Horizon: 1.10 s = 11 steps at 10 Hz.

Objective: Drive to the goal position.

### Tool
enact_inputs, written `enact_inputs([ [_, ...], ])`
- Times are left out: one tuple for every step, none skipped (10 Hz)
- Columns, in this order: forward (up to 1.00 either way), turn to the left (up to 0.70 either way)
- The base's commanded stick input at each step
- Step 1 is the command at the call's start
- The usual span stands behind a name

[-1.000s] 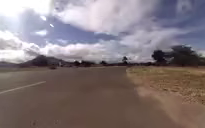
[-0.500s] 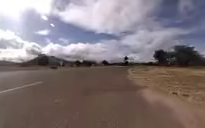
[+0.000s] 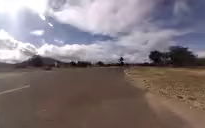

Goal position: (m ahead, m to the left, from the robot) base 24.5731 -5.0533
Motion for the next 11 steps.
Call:
enact_inputs([
  [0.70,0.00],
  [0.70,0.00],
  [0.70,0.00],
  [0.70,0.00],
  [0.70,0.00],
  [0.70,0.00],
  [0.70,0.00],
  [0.70,0.00],
  [0.70,0.00],
  [0.70,0.00],
  [0.70,0.00],
])
